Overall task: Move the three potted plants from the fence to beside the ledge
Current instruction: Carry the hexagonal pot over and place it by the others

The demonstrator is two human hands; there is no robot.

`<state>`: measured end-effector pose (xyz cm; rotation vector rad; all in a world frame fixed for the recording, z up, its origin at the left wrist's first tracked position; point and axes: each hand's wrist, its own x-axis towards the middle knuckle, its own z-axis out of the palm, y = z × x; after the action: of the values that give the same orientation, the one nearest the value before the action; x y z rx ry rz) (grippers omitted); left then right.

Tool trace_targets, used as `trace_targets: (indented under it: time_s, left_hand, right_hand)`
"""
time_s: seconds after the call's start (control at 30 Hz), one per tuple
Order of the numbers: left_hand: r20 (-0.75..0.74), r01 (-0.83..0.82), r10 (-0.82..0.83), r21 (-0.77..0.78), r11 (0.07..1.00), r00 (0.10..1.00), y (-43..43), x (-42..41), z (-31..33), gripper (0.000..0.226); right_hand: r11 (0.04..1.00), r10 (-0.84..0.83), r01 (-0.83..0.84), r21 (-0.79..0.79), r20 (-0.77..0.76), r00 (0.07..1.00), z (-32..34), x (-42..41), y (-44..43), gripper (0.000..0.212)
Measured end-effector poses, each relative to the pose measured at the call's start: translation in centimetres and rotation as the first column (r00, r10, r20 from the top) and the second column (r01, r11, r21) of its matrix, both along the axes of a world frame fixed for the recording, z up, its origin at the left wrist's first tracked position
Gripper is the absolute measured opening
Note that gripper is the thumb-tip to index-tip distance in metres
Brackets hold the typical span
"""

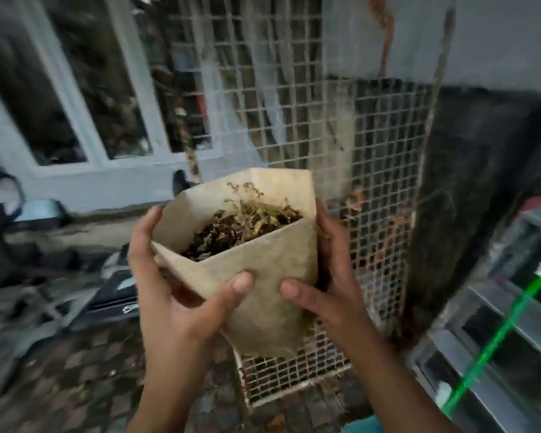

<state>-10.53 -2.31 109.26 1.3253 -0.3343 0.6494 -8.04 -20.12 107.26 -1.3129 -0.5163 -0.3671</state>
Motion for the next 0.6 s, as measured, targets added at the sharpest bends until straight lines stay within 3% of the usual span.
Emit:
trace_targets:
  time_s: [0.17,0.6]
  left_hand:
    - [0.012,-0.205,0.204,0.035,0.978,0.979,9.3,-0.8,1.5,0.105]
    - [0.033,-0.515,0.514,0.066,0.855,0.857,37.5,0.7,2.9,0.099]
  right_hand:
    - [0.994,0.105,-0.105,0.026,0.016,0.994,0.9,1.3,9.8,0.088]
    - [0.933,0.349,-0.351,0.072,0.04,0.936,1.9,7.5,40.5,0.082]
